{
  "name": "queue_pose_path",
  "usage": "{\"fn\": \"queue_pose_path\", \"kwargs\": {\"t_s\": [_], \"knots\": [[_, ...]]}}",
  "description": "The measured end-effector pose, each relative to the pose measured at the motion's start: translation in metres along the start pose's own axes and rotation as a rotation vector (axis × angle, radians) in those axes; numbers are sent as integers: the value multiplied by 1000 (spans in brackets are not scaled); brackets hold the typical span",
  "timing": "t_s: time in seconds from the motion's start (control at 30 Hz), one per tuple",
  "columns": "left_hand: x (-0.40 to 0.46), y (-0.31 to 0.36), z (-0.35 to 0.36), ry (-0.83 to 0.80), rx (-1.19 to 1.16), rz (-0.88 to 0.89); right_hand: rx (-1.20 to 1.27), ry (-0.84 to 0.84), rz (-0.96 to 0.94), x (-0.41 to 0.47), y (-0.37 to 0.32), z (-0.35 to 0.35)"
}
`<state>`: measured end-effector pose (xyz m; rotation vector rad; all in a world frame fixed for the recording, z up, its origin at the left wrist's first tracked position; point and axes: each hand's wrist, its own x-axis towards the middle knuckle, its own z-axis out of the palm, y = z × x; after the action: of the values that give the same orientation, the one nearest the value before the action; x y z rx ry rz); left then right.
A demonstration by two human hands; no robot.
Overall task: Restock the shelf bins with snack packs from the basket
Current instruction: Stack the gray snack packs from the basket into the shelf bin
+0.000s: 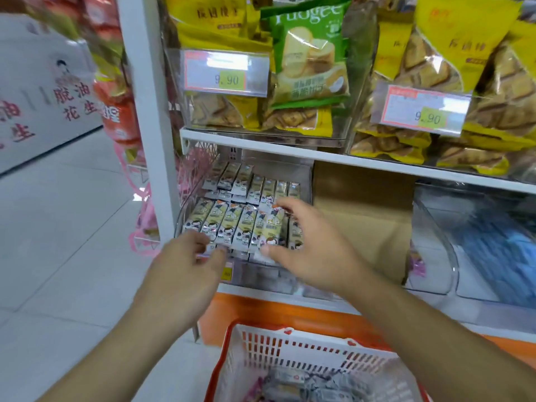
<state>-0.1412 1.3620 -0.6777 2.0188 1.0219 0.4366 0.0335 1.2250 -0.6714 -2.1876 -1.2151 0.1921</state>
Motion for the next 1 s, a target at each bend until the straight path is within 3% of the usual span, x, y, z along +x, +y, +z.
{"fn": "queue_pose_path", "kwargs": {"t_s": [0.07,0.2,0.43,0.67,0.87,1.0], "knots": [[8,-11,-8,93,145,16,-26,-15,38,40,3,3],[17,-22,-10,-9,164,-40,-137,12,84,110,17,15],[28,-32,-6,-64,86,-70,-168,-88,199,175,27,23],[26,-28,-4,-62,102,-37,-106,-203,188,185,31,21],[25,-30,-5,-56,114,-44,-115,-196,189,172,27,13],[14,-24,-4,10,167,47,-154,-150,70,138,14,0]]}}
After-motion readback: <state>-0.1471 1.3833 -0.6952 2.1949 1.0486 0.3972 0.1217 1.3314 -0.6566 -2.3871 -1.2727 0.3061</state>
